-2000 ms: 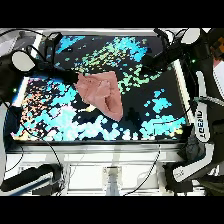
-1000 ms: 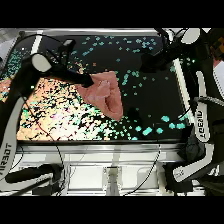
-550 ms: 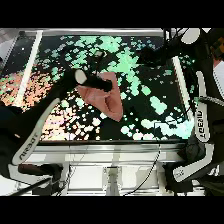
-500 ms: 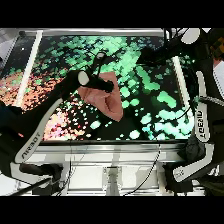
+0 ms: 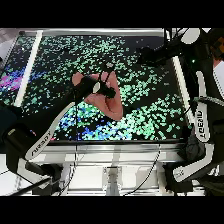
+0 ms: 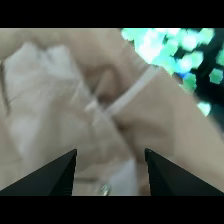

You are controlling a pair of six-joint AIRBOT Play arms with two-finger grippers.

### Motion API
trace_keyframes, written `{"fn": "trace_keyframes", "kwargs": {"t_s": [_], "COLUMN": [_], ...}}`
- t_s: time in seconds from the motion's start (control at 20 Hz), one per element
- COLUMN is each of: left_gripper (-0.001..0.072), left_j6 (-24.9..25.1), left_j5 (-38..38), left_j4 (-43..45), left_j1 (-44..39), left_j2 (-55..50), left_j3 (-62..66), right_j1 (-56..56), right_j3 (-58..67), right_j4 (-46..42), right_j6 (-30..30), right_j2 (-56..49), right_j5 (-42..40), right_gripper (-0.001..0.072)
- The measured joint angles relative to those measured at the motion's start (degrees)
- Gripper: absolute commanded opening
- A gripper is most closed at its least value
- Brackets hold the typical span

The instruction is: Fold the clothes and pants, and hang the long-sleeved shirts on hangers.

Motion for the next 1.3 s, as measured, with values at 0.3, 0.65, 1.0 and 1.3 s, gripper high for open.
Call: {"fn": "trace_keyframes", "kwargs": {"t_s": [0.3, 0.65, 1.0, 1.3], "left_gripper": [0.0475, 0.0465, 0.0299, 0.0298], "left_j6": [0.50, 7.82, 13.35, 14.25], "left_j5": [-5.92, -6.84, -8.96, -8.68], "left_j4": [4.87, 5.77, 7.50, 10.91], "left_j1": [-1.42, -4.85, -6.16, -5.97], "left_j2": [0.81, 2.01, 2.19, 2.19], "left_j3": [0.70, 0.87, 0.87, 0.87], "right_j1": [0.00, 0.00, 0.00, 0.00], "right_j3": [0.02, 0.02, 0.02, 0.00], "right_j4": [-0.02, -0.09, -0.44, -0.46], "right_j6": [-0.09, -0.11, -0.13, -0.13], "right_j2": [0.00, 0.00, 0.00, 0.00], "right_j5": [0.04, 0.31, 0.98, 1.92], "right_gripper": [0.0384, 0.0384, 0.0384, 0.0383]}}
